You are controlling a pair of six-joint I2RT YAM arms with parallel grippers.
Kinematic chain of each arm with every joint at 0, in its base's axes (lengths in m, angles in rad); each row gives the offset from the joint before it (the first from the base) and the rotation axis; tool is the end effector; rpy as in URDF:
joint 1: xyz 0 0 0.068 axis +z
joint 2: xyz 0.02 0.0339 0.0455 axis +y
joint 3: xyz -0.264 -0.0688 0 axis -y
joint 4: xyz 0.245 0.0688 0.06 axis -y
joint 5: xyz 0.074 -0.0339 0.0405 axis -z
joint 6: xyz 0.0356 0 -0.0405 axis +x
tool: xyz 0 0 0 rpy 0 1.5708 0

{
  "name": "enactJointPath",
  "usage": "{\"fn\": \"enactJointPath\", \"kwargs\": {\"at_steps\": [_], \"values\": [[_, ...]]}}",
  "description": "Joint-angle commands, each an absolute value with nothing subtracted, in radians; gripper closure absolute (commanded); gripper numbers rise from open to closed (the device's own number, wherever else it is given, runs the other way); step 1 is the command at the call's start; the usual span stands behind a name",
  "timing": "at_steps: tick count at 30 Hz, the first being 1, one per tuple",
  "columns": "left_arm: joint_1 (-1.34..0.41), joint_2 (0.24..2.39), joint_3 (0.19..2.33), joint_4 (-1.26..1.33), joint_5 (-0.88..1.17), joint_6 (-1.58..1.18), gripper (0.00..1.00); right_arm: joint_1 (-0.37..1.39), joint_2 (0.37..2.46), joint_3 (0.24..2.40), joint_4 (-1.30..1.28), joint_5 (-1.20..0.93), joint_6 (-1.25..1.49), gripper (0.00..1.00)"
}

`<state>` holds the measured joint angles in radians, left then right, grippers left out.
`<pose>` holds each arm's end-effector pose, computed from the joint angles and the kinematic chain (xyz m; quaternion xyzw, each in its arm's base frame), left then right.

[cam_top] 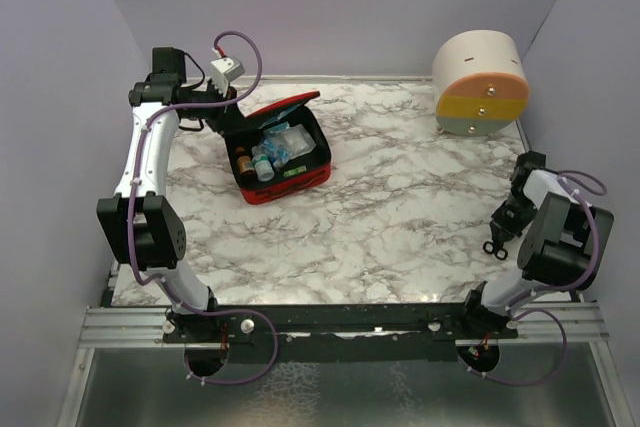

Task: Organize the medicine kit
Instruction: Move the scissors to the center of the board.

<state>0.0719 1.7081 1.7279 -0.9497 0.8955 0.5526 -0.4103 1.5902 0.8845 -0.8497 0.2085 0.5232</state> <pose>0.3585 -0.0020 0.3627 0.3361 0.7985 -0.3038 0.3964 0.2283 -0.1074 0.1554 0.4482 0.8878 -0.1035 0.0135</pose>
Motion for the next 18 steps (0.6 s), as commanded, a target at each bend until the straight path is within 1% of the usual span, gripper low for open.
{"fn": "enactJointPath", "kwargs": {"at_steps": [1, 18], "values": [[0.081, 1.741, 1.75, -0.947, 0.848, 0.555, 1.0, -0.322, 1.669, 0.822, -0.778, 0.07, 0.614, 0.99], [0.082, 1.726, 1.759, -0.948, 0.844, 0.55, 1.0, 0.12, 1.903, 1.035, -0.754, -0.015, 0.821, 0.99]]}}
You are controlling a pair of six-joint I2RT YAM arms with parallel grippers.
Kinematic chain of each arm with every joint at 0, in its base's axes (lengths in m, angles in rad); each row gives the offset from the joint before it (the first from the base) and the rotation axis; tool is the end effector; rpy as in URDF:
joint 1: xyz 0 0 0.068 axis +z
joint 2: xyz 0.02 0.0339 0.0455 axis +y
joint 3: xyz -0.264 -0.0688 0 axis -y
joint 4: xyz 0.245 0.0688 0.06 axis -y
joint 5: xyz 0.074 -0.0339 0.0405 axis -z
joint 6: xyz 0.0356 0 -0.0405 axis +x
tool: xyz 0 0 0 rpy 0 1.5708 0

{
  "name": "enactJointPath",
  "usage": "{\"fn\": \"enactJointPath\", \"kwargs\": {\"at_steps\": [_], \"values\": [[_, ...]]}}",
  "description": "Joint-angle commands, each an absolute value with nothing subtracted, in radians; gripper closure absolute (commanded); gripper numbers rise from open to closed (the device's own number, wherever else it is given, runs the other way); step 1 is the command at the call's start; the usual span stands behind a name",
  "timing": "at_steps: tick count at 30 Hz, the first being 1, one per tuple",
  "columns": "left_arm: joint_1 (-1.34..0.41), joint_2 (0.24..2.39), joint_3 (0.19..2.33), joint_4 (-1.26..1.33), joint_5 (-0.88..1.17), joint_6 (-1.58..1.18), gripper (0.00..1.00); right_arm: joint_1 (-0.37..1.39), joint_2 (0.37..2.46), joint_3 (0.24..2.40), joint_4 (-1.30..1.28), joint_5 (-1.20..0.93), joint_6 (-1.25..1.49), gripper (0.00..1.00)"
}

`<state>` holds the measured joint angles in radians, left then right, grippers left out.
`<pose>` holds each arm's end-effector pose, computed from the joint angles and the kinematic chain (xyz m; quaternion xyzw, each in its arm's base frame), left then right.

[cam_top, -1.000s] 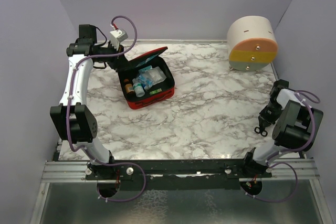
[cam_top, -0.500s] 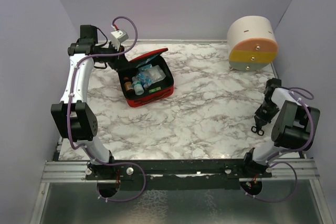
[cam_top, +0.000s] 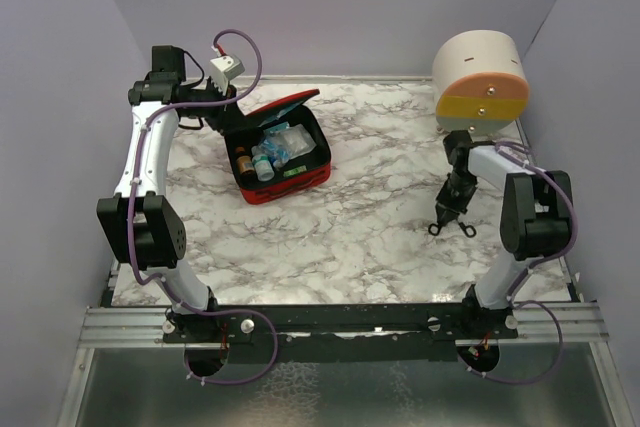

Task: Organize the medicine kit
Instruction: Move the scissors to the center of the board.

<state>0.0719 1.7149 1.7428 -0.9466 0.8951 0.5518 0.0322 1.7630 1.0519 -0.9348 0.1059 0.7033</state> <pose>0.3606 -0.0019 0.3651 0.3376 0.7966 -0.3016 0.4006 0.2870 0.0055 0.1491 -0.3267 -0.9429 0.0628 0.0160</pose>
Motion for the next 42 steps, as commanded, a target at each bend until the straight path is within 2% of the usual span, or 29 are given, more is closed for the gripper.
{"fn": "enactJointPath", "kwargs": {"at_steps": [1, 8, 11, 18, 22, 24, 34, 42], "values": [[0.081, 1.726, 1.761, -0.947, 0.844, 0.548, 1.0, 0.142, 1.915, 1.052, -0.752, -0.02, 0.828, 0.99], [0.081, 1.726, 1.775, -0.948, 0.845, 0.536, 1.0, 0.223, 1.959, 1.15, -0.782, -0.002, 0.845, 0.98], [0.081, 1.726, 1.776, -0.949, 0.847, 0.533, 1.0, 0.224, 1.928, 1.173, -0.802, 0.032, 0.814, 0.88], [0.08, 1.727, 1.784, -0.948, 0.851, 0.525, 1.0, 0.223, 1.86, 1.266, -0.894, 0.074, 0.711, 0.74], [0.081, 1.722, 1.782, -0.948, 0.848, 0.522, 1.0, 0.222, 1.846, 1.349, -0.954, 0.103, 0.642, 0.52], [0.081, 1.717, 1.777, -0.948, 0.849, 0.523, 1.0, 0.22, 1.852, 1.38, -0.979, 0.126, 0.605, 0.46], [0.08, 1.707, 1.77, -0.948, 0.856, 0.522, 1.0, 0.178, 1.927, 1.423, -0.985, 0.124, 0.276, 0.46], [0.079, 1.707, 1.771, -0.948, 0.86, 0.517, 1.0, 0.163, 1.928, 1.357, -0.935, 0.083, 0.26, 0.45]]}}
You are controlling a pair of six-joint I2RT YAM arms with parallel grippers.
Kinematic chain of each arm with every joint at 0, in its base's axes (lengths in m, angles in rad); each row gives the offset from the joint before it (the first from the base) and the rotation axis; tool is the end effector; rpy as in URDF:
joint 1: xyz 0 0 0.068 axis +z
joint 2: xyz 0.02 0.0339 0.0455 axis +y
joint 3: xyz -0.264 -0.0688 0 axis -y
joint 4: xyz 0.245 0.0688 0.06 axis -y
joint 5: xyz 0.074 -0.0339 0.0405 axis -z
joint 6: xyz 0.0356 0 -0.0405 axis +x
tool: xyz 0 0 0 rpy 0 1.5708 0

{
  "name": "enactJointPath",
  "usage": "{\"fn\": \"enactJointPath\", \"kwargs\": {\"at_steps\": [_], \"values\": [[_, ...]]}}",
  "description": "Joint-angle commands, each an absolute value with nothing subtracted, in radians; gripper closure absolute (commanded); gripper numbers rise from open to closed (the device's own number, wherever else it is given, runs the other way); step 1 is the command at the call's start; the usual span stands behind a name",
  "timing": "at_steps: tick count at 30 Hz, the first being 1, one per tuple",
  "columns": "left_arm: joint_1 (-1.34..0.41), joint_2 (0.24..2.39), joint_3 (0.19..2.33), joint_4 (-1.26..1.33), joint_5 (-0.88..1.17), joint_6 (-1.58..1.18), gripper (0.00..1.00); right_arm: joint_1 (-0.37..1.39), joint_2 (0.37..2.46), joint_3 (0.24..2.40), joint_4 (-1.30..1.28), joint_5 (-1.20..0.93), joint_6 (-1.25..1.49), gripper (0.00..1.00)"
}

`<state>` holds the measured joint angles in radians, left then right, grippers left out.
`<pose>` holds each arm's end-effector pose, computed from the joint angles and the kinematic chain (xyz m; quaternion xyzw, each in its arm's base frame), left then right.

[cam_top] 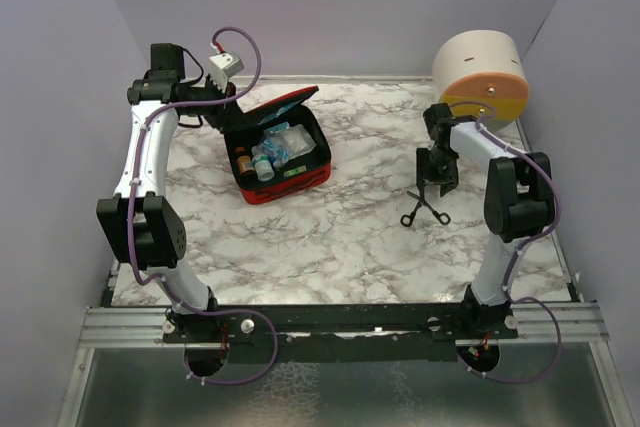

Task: Organize the medicine kit
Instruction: Move the scissors to the center of the board, then pick up the scissors from the center of the board.

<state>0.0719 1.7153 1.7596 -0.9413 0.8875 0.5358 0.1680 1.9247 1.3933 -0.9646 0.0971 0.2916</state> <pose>0.3614 -0.0017 0.3701 0.3341 0.7969 -0.2973 0.4061 0.3568 0.0570 0.1796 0.0635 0.9961 -0.0387 0.0474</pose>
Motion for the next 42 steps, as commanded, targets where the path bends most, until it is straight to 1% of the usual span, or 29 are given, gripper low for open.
{"fn": "enactJointPath", "kwargs": {"at_steps": [1, 15, 19, 20, 21, 22, 24, 25, 26, 34, 35, 37, 38, 40, 42], "values": [[0.079, 1.706, 1.773, -0.948, 0.859, 0.517, 1.0, 0.163, 1.926, 1.348, -0.928, 0.064, 0.267, 0.45], [0.08, 1.718, 1.792, -0.949, 0.859, 0.503, 1.0, 0.166, 1.869, 1.213, -0.866, -0.038, 0.316, 0.41], [0.08, 1.712, 1.789, -0.954, 0.852, 0.508, 1.0, 0.173, 1.862, 1.202, -0.865, -0.045, 0.316, 0.41], [0.079, 1.711, 1.789, -0.954, 0.853, 0.508, 1.0, 0.175, 1.86, 1.199, -0.865, -0.04, 0.315, 0.42], [0.08, 1.71, 1.787, -0.955, 0.852, 0.508, 1.0, 0.175, 1.859, 1.197, -0.867, -0.033, 0.313, 0.48], [0.08, 1.71, 1.787, -0.955, 0.853, 0.507, 1.0, 0.175, 1.859, 1.194, -0.87, -0.025, 0.317, 0.57], [0.08, 1.709, 1.789, -0.956, 0.853, 0.506, 1.0, 0.175, 1.861, 1.192, -0.877, -0.016, 0.321, 0.85], [0.079, 1.708, 1.787, -0.956, 0.852, 0.506, 1.0, 0.175, 1.862, 1.191, -0.879, -0.017, 0.324, 0.96], [0.079, 1.707, 1.786, -0.956, 0.853, 0.507, 1.0, 0.176, 1.862, 1.187, -0.879, -0.016, 0.327, 0.99], [0.08, 1.693, 1.767, -0.956, 0.848, 0.518, 1.0, 0.178, 1.849, 1.165, -0.87, -0.007, 0.352, 0.98], [0.08, 1.68, 1.766, -0.956, 0.848, 0.518, 1.0, 0.178, 1.846, 1.161, -0.865, -0.007, 0.356, 0.94], [0.08, 1.677, 1.764, -0.956, 0.849, 0.518, 1.0, 0.179, 1.842, 1.16, -0.861, -0.006, 0.362, 0.78], [0.08, 1.675, 1.764, -0.956, 0.849, 0.518, 1.0, 0.179, 1.842, 1.16, -0.862, -0.005, 0.366, 0.74], [0.08, 1.674, 1.764, -0.956, 0.849, 0.518, 1.0, 0.179, 1.84, 1.161, -0.863, 0.008, 0.379, 0.69], [0.08, 1.671, 1.764, -0.956, 0.848, 0.52, 1.0, 0.179, 1.832, 1.162, -0.866, 0.024, 0.393, 0.67]]}}
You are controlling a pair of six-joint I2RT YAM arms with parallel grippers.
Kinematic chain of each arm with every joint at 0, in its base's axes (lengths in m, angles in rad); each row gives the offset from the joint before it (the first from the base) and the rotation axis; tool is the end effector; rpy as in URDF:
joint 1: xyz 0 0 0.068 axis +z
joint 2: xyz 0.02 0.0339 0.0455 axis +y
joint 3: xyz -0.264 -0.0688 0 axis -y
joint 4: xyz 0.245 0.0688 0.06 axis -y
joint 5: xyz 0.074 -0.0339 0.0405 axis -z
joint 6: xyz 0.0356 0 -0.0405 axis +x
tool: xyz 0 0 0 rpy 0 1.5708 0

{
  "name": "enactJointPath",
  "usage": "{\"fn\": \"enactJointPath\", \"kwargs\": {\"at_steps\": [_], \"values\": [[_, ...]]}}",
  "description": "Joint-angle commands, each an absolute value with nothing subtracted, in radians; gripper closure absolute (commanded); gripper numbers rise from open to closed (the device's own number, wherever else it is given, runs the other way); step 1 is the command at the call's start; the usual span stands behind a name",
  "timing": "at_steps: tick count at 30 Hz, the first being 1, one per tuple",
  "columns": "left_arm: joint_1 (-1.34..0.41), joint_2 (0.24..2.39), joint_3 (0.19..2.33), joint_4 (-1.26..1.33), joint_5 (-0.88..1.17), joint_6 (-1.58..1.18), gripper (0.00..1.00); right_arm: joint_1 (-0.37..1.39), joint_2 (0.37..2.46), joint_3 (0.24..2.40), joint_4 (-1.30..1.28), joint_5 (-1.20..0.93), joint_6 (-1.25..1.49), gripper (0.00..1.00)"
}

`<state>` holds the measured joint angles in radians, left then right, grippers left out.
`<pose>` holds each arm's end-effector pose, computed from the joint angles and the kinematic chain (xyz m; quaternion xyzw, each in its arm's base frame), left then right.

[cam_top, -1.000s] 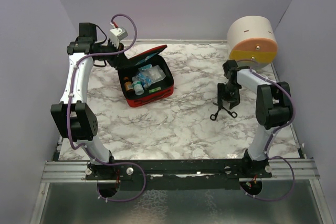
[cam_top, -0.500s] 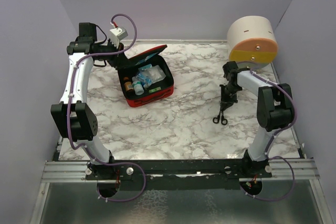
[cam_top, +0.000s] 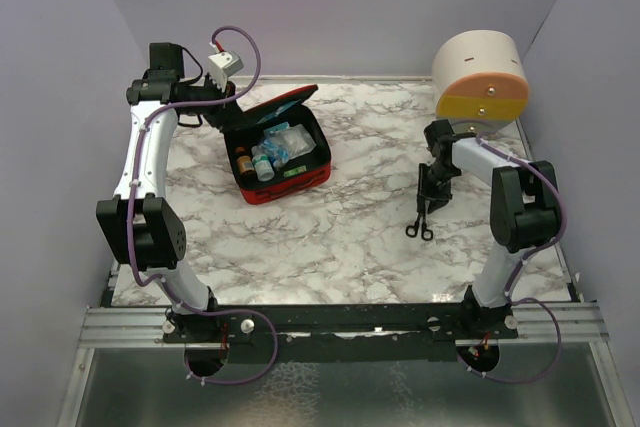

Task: Organize the medicine kit
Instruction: Pick up the scissors from the center of the board.

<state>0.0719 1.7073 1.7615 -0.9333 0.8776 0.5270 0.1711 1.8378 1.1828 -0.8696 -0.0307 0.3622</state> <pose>0.3601 -0.0015 0.3737 0.3324 0.7972 -0.2914 0.4111 0.3206 0.0565 0.1570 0.0950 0.9951 0.0209 0.0182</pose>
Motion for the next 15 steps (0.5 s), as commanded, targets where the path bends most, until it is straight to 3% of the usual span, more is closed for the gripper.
{"fn": "enactJointPath", "kwargs": {"at_steps": [1, 13, 14, 15], "values": [[0.08, 1.671, 1.764, -0.956, 0.847, 0.52, 1.0, 0.179, 1.826, 1.163, -0.868, 0.031, 0.399, 0.67], [0.079, 1.671, 1.773, -0.956, 0.852, 0.517, 1.0, 0.222, 1.725, 1.172, -0.947, 0.123, 0.505, 0.63], [0.08, 1.67, 1.774, -0.957, 0.851, 0.516, 1.0, 0.234, 1.712, 1.178, -0.953, 0.142, 0.518, 0.42], [0.08, 1.669, 1.775, -0.958, 0.849, 0.515, 1.0, 0.251, 1.696, 1.194, -0.965, 0.172, 0.53, 0.13]]}}
